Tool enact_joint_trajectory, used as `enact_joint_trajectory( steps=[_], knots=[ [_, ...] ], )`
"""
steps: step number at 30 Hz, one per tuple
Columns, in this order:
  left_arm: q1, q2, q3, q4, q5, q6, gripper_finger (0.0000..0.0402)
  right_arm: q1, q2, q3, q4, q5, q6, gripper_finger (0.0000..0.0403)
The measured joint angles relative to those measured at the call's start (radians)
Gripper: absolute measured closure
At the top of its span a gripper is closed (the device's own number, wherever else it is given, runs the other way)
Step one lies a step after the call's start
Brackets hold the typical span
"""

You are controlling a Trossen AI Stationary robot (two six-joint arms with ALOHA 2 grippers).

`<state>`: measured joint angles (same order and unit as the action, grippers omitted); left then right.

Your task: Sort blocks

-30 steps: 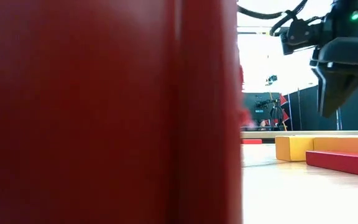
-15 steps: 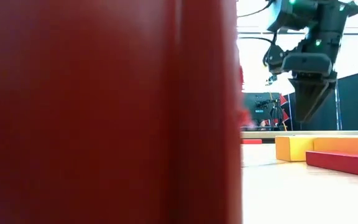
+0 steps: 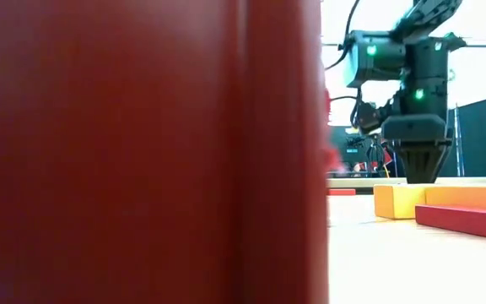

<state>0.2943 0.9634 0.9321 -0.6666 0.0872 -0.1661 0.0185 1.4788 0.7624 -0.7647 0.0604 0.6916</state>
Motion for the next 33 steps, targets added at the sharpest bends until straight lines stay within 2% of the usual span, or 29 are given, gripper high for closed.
enact_joint_trajectory(
  steps=[5, 13, 22, 33],
  knots=[
    [0.000, 0.000, 0.000, 0.000, 0.000, 0.000, 0.0299, 0.000, 0.060, 0.000, 0.048, -0.008, -0.026, 0.0159],
    [0.000, 0.000, 0.000, -0.005, 0.001, 0.000, 0.0299, 0.001, 0.067, 0.001, 0.088, 0.000, -0.060, 0.0293],
    [0.000, 0.000, 0.000, -0.008, 0.001, 0.002, 0.0299, 0.000, -0.068, -0.002, 0.084, 0.058, -0.057, 0.0292],
    [0.000, 0.000, 0.000, -0.007, 0.002, 0.030, 0.0299, 0.000, -0.314, 0.005, 0.128, 0.125, -0.038, 0.0292]
  ],
)
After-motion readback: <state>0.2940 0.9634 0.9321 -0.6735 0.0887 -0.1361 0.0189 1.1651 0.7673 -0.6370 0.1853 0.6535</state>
